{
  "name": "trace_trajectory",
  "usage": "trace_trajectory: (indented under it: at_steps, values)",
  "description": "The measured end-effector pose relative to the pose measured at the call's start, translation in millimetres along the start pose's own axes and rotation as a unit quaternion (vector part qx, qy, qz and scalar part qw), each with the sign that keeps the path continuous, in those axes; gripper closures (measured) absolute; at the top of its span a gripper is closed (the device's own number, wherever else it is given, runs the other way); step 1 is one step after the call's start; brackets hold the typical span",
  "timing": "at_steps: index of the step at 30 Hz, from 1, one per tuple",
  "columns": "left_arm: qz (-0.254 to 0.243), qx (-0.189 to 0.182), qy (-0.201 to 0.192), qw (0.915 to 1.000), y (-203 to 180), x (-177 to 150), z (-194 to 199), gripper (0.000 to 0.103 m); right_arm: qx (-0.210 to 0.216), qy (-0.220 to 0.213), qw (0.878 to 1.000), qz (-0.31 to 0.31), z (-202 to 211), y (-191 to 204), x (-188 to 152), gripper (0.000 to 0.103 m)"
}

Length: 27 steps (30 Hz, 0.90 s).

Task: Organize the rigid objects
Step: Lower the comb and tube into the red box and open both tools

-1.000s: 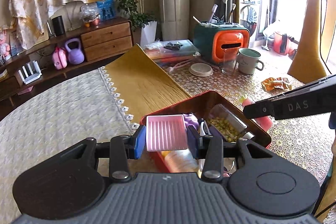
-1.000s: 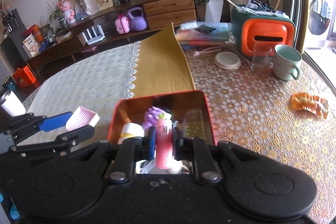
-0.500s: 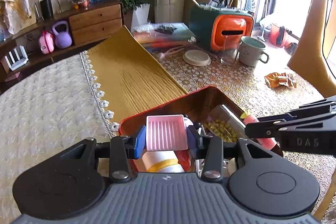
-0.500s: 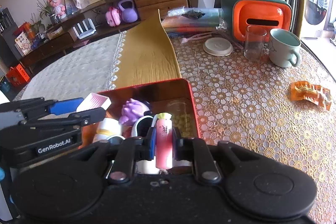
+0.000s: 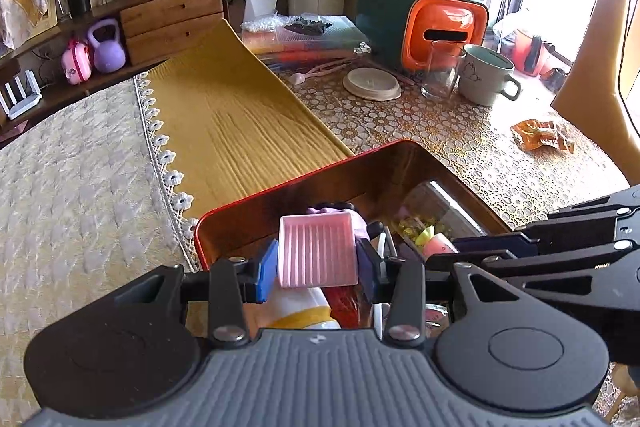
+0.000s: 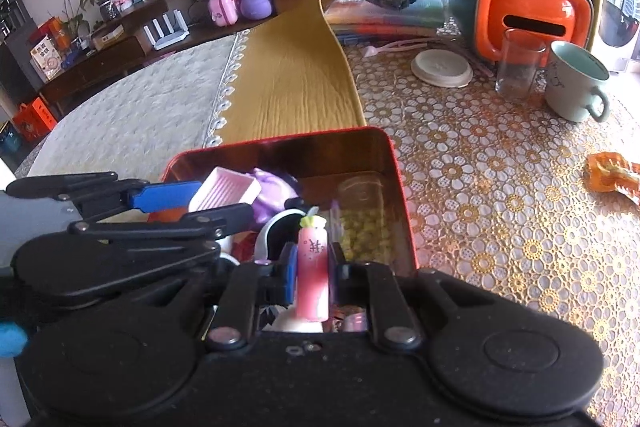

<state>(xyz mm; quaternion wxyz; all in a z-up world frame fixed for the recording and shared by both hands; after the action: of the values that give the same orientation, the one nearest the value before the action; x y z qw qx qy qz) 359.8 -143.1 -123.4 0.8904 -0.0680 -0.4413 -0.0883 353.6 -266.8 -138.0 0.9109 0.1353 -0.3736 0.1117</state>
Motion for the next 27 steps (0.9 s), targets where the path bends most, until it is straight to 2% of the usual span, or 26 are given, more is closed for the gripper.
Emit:
trace_trajectory:
  at_steps: [11, 14, 16, 18, 27]
  values:
    - [0.014, -0.005, 0.019, 0.9997, 8.9, -8.2, -6.6, 0.061, 0.006, 0.001, 1.000, -0.003, 0.5, 2.8, -4.4, 0.082]
    - [0.024, -0.010, 0.022, 0.9994, 11.9, -8.9, -4.3, 0.052, 0.008, -0.001, 1.000, -0.004, 5.3, 2.8, -4.7, 0.079]
    - [0.030, -0.020, 0.018, 0.9992, 11.4, -8.5, -0.6, 0.040, 0.008, -0.004, 1.000, -0.004, 9.4, 2.5, -4.7, 0.077]
    - [0.028, -0.014, 0.012, 0.9994, 10.7, -6.9, 3.8, 0.034, 0.006, -0.006, 1.000, -0.005, 13.7, 1.4, -4.2, 0.075]
    - [0.016, -0.021, -0.007, 0.9996, 7.4, -6.2, 31.2, 0.033, 0.009, -0.023, 1.000, -0.010, 36.0, 0.0, -3.4, 0.069]
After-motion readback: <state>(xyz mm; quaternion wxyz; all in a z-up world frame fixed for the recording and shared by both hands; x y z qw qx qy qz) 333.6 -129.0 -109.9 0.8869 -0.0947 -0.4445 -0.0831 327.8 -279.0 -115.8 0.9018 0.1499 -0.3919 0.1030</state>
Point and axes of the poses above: each gripper's, at about its wrist camera, not at the fingertips, and z roughly against the way its jaws point, y to its left, x to its top, the point moved 6 cm from there along -z, roughly the way its jaws point, and after that the axes turned 10 degrees about -y, right-handed, at the moved point
